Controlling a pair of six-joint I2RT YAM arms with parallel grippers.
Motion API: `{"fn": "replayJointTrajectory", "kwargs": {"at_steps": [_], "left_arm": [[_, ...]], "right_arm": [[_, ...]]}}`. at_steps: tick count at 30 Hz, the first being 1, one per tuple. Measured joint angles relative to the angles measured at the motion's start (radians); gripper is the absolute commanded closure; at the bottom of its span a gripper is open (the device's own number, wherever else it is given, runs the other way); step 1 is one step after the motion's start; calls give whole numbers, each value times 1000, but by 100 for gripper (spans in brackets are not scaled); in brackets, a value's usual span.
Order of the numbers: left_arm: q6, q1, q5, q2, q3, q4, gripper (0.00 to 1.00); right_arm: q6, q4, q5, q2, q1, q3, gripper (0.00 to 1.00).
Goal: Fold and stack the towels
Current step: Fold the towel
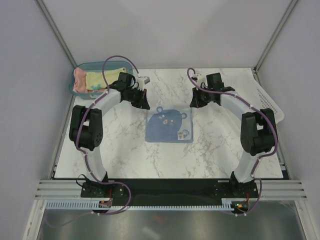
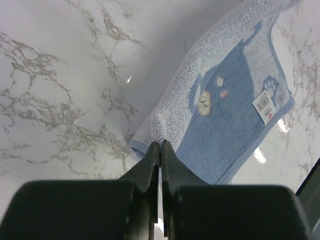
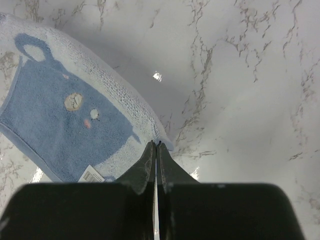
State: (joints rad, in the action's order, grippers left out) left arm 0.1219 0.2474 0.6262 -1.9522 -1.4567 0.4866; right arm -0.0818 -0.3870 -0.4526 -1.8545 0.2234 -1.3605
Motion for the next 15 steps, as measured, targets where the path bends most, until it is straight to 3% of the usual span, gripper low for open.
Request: {"fn": "replayJointTrajectory", "kwargs": {"at_steps": [6,15], "left_arm": [[-24,14,-26,117,118,-50,98],[-61,50,-76,251,266,-101,98]], "right_arm": [[47,79,29,135,16,191,100],[126,149,77,302,66,330,100]]}}
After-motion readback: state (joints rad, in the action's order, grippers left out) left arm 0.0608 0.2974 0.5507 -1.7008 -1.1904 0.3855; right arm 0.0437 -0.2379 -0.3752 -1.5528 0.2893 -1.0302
